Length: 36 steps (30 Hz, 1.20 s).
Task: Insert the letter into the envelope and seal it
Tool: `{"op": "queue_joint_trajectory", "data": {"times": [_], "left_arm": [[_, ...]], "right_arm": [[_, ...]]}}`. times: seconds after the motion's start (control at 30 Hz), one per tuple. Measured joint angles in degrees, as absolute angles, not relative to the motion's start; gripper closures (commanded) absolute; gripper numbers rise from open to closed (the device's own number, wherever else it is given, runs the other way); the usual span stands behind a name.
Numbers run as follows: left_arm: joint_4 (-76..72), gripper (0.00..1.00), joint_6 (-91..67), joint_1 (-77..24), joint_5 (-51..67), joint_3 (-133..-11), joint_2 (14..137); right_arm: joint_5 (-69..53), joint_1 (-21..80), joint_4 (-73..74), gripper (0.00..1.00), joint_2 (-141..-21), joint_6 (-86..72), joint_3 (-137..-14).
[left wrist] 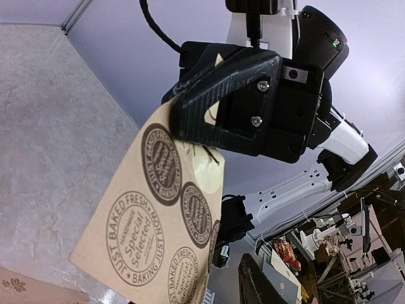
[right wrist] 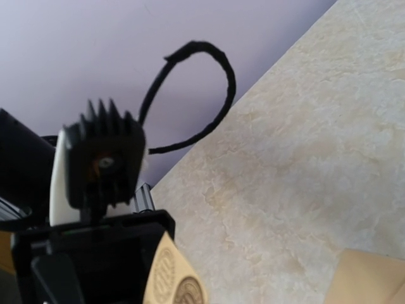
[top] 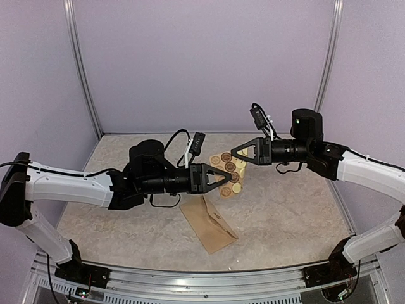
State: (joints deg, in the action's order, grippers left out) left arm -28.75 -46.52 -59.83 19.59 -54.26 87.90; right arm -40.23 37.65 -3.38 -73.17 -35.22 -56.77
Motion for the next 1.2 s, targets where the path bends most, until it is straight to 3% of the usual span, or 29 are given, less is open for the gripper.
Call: {"op": "queue_joint_trajectory", "data": {"times": [0.1,0.13,0.2,0.3,0.37,0.43,0.6,0.77,1.0,1.2], "left_arm": [[-30.3,1.0,-47.4,-59.8,20.1,-54.3,87.9],[-30.6,1.0,-47.4,-59.9,20.2,-54.3,87.9],[-31.3,1.0,-47.4,-59.9,20.4,-54.3,87.9],[-32.3,1.0,-47.1,-59.9,21.0,-54.0,87.9],[-33.3,1.0,-46.5,-59.9,21.6,-53.2,87.7],[-33.9,1.0,-45.6,-59.9,22.8,-52.1,87.1],[-35.1,1.0,-43.1,-59.9,27.5,-50.7,84.1],[-36.9,1.0,-41.5,-59.9,30.9,-50.7,80.6],[-36.9,1.0,-40.4,-59.9,32.8,-50.7,79.9],[-36.9,1.0,-40.4,-59.9,33.4,-50.7,79.9]], "right_arm": [[-40.3,37.8,-3.4,1.0,-73.2,-35.2,-56.8],[-40.3,37.8,-3.4,1.0,-73.1,-35.2,-56.8],[-40.4,37.8,-3.4,0.78,-73.0,-35.2,-56.8],[-40.5,37.8,-3.5,0.35,-71.8,-35.1,-56.4],[-41.1,37.9,-4.2,0.17,-70.5,-35.0,-55.5],[-42.9,37.9,-5.7,0.07,-69.3,-35.5,-54.2],[-50.6,37.9,-13.7,0.12,-67.6,-37.2,-48.3],[-55.7,39.0,-17.8,0.32,-66.8,-39.0,-45.0],[-58.5,42.0,-20.8,0.49,-65.2,-39.4,-44.9],[-58.9,42.8,-22.0,0.73,-65.2,-39.2,-45.0]]}}
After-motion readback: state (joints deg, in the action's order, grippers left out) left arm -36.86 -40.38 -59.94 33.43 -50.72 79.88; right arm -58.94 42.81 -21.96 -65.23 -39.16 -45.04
